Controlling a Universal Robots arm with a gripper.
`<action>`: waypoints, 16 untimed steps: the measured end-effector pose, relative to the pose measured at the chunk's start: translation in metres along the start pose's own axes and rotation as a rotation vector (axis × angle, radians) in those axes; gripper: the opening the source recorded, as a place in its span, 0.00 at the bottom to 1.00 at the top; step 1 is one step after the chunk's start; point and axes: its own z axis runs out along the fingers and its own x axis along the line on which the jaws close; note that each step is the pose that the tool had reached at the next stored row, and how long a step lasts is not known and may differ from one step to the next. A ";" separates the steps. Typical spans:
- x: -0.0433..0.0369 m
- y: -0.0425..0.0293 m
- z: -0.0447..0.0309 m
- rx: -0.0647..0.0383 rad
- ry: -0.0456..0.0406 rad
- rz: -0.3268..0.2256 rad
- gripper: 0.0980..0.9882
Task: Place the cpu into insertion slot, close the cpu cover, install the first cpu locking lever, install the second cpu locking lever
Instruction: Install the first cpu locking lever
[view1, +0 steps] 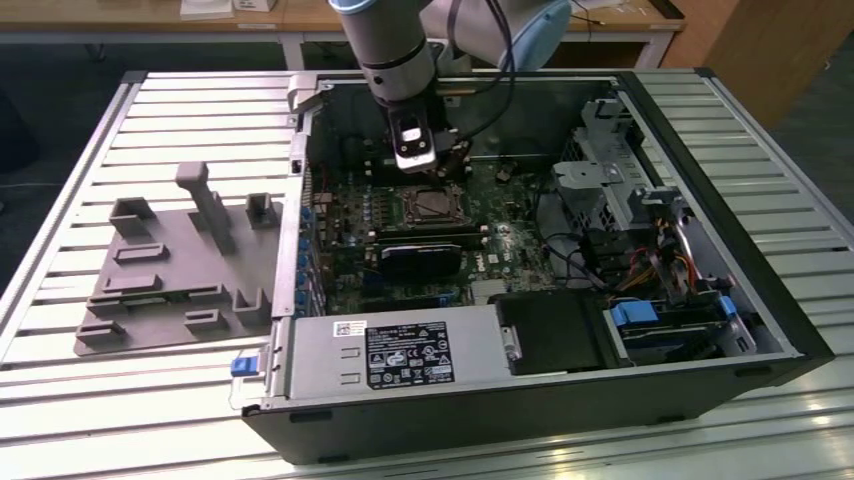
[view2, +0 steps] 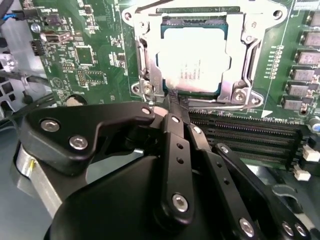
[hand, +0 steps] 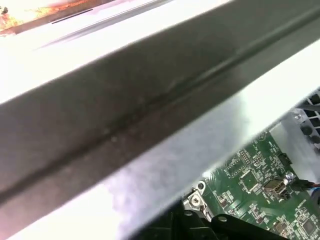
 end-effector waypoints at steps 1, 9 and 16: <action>-0.0004 0.0003 -0.0015 0.000 0.0000 0.000 0.00; -0.0026 0.0024 -0.0106 0.000 0.0000 0.000 0.00; 0.0010 0.0072 -0.0104 0.000 -0.0001 0.000 0.00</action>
